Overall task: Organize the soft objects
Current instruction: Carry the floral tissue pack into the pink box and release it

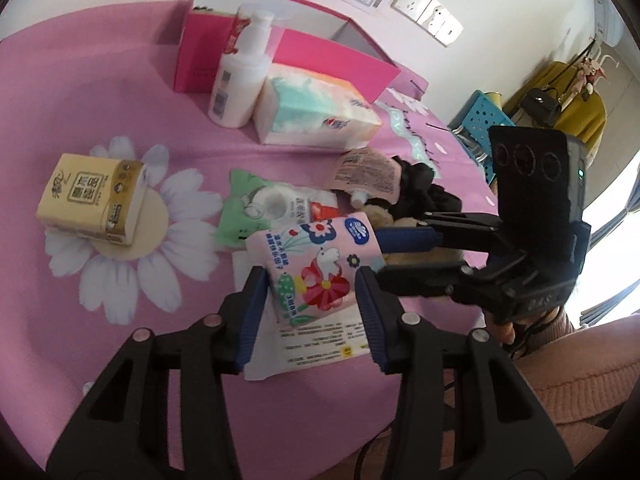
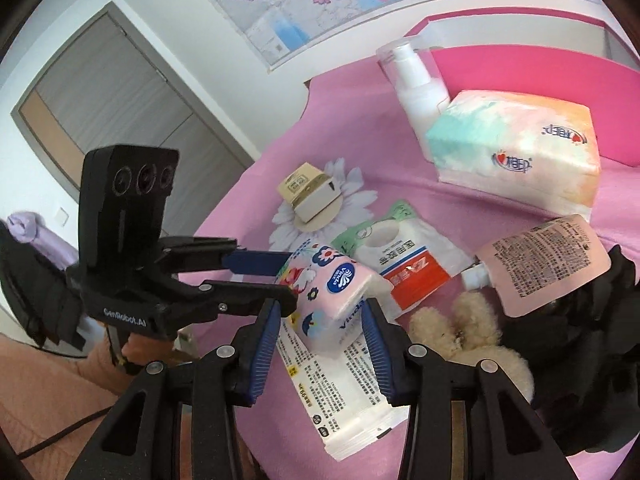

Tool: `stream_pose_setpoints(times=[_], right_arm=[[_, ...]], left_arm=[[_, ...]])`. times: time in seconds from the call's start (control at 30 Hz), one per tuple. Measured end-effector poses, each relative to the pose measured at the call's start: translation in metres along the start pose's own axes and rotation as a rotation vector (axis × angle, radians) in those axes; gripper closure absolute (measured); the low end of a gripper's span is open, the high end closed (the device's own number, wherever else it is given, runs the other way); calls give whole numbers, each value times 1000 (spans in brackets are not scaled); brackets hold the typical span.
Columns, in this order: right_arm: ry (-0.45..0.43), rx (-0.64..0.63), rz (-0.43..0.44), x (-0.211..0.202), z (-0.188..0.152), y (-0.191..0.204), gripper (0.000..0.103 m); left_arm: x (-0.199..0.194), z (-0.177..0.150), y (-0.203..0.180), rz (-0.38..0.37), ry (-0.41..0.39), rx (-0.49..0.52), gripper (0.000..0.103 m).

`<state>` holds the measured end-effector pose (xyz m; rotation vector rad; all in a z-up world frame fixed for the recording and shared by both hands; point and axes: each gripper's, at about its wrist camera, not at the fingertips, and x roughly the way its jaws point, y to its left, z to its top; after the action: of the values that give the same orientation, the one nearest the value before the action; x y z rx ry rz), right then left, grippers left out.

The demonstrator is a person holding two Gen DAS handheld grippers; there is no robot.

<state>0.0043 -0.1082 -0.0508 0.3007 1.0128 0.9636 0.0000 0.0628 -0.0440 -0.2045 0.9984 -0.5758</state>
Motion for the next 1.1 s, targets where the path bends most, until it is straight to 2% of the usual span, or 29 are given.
stream_pose_setpoints(times=[0.07,0.2,0.4,0.6,0.83,1.1], right_arm=[[-12,4,-4,-8,1,-2,60],[-48,14,11,-23,6,-6,60],[-107,-13,-17,-46,17,-3,60],[-179,-27,-46,-74,37,-8,60],[-251,-39,-103,-102,68,-24,60],[-316,-25,-118,-120,108,-53,60]], left_arm=[[-2,3,-5,2,-10,12,61],[-8,11,-15,-2,-41,42,60],[-15,33,-34,-10,-98,95,60],[-11,69,-52,-6,-145,132,60],[4,115,-70,45,-167,187,60],[21,170,-71,68,-178,185,60]])
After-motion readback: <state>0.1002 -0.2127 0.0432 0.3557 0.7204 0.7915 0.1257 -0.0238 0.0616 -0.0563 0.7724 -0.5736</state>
